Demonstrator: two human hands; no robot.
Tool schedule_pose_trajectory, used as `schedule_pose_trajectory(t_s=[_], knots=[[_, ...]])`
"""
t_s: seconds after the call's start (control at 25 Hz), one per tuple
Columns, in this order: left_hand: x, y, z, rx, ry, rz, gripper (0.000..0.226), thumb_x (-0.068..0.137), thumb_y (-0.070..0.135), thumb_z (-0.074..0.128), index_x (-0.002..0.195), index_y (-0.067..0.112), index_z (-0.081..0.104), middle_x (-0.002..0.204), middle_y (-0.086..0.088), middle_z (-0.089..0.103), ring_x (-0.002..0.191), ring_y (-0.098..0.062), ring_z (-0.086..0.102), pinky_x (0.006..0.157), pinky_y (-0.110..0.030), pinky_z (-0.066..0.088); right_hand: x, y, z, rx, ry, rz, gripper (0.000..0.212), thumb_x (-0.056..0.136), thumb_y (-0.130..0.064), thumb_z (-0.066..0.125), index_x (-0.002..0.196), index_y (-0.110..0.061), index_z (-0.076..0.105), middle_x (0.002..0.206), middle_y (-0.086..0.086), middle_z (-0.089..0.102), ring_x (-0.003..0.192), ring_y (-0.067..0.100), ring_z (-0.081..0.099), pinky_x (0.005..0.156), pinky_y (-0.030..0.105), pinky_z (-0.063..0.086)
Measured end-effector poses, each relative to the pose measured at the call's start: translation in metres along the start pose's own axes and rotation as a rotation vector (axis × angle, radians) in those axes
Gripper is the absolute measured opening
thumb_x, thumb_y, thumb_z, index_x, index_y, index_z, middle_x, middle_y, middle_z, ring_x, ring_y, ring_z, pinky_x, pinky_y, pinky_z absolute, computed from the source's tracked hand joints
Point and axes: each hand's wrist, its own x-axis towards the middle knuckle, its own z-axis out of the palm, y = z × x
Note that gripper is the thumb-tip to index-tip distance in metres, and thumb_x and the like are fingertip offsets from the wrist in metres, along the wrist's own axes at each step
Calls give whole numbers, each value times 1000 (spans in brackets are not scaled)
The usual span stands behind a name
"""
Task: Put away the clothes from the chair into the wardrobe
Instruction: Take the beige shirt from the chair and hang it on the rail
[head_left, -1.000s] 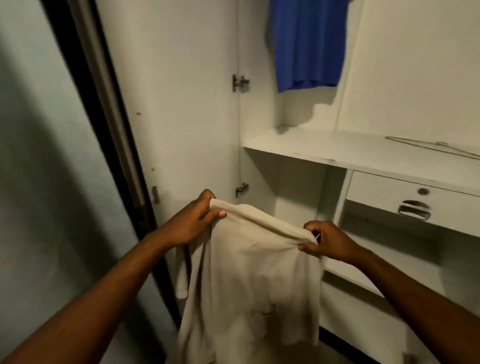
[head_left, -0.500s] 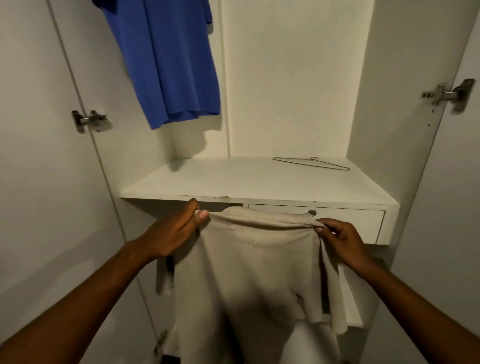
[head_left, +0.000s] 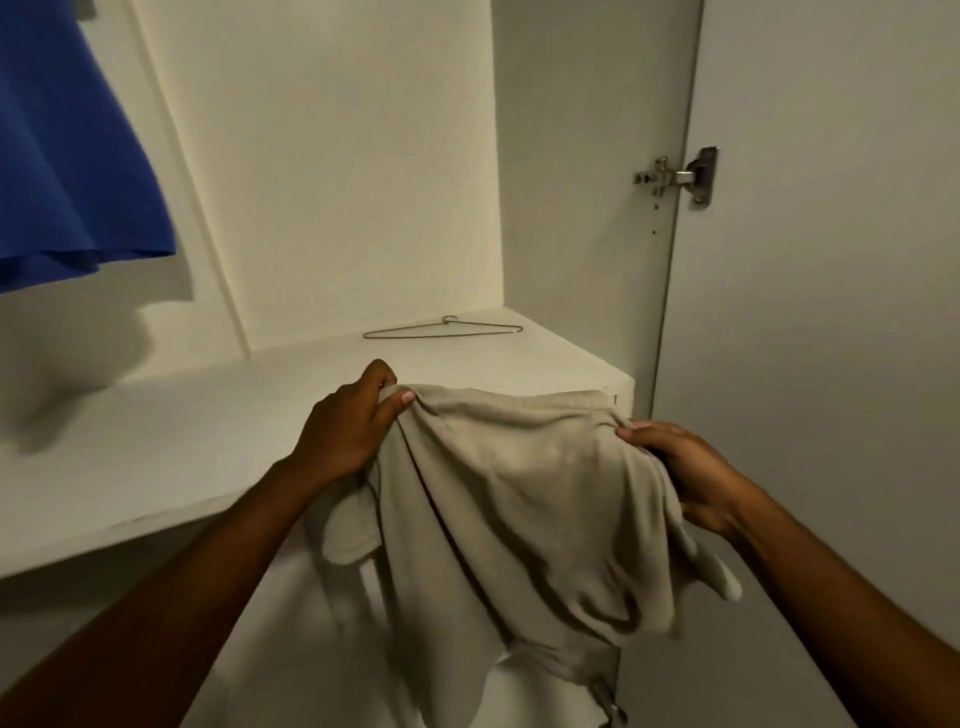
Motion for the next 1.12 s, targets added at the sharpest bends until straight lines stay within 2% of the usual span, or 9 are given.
schedule_pose_trajectory(t_s=[0.28, 0.4, 0.52, 0.6, 0.68, 0.76, 0.84, 0.96, 1.12], knots=[[50, 73, 46, -302, -76, 47, 46, 85, 60, 51, 79, 17, 67, 91, -3, 67, 93, -23, 62, 80, -37, 46, -39, 3, 110, 264, 146, -120, 23, 92, -16, 56, 105, -7, 72, 104, 18, 73, 90, 29, 70, 78, 35, 57], [8, 84, 39, -792, -474, -147, 62, 85, 66, 45, 84, 10, 71, 75, -6, 71, 70, -22, 68, 63, -28, 51, -40, 16, 144, 211, 171, -215, 29, 98, -15, 46, 120, -14, 65, 109, 15, 71, 95, 27, 70, 74, 32, 58], [-16, 74, 44, -997, -605, -159, 37, 87, 45, 60, 96, 11, 71, 92, -9, 74, 90, -25, 70, 80, -35, 56, -47, 27, 145, -50, -30, -231, 47, 95, 0, 40, 130, -27, 57, 93, 0, 70, 77, 13, 67, 65, 24, 53], [-18, 67, 41, -989, -495, -177, 23, 90, 32, 61, 95, 12, 70, 91, -8, 73, 88, -23, 68, 76, -29, 54, -49, 39, 116, -279, 203, -372, 47, 92, 7, 44, 119, -25, 67, 88, -3, 73, 73, 13, 67, 63, 27, 54], [-17, 64, 34, -936, -468, -116, 16, 92, 28, 60, 95, 16, 70, 91, -1, 72, 85, -14, 66, 70, -20, 50, -51, 59, 75, -471, 508, -423, 46, 88, 6, 55, 112, -30, 69, 101, -15, 70, 93, 9, 65, 75, 33, 55], [-15, 63, 24, -930, -546, -31, 17, 91, 28, 59, 98, 16, 70, 95, -1, 73, 88, -12, 66, 77, -21, 50, -56, 80, 55, -586, 329, -199, 59, 86, -14, 70, 136, -37, 48, 131, -18, 51, 123, 9, 47, 98, 37, 47], [-14, 65, 14, -898, -599, 18, 17, 91, 29, 59, 97, 17, 70, 97, -2, 73, 92, -14, 67, 84, -26, 50, -51, 99, 51, -636, 42, 63, 61, 85, -32, 71, 139, -36, 44, 141, -13, 44, 129, 8, 39, 110, 41, 38], [-15, 63, 4, -820, -615, 55, 20, 89, 29, 61, 95, 12, 69, 94, -7, 72, 85, -14, 65, 82, -29, 50, -48, 102, 75, -610, -79, 42, 8, 91, -20, 63, 97, -22, 67, 99, -6, 66, 90, 1, 62, 87, 22, 51], [-6, 34, -10, -648, -544, 19, 44, 62, 43, 83, 86, 8, 71, 82, -5, 74, 71, -11, 64, 68, -26, 51, -46, 92, 83, -420, 5, -98, 15, 82, -12, 73, 94, -20, 67, 83, -10, 74, 78, 3, 68, 69, 17, 52]])
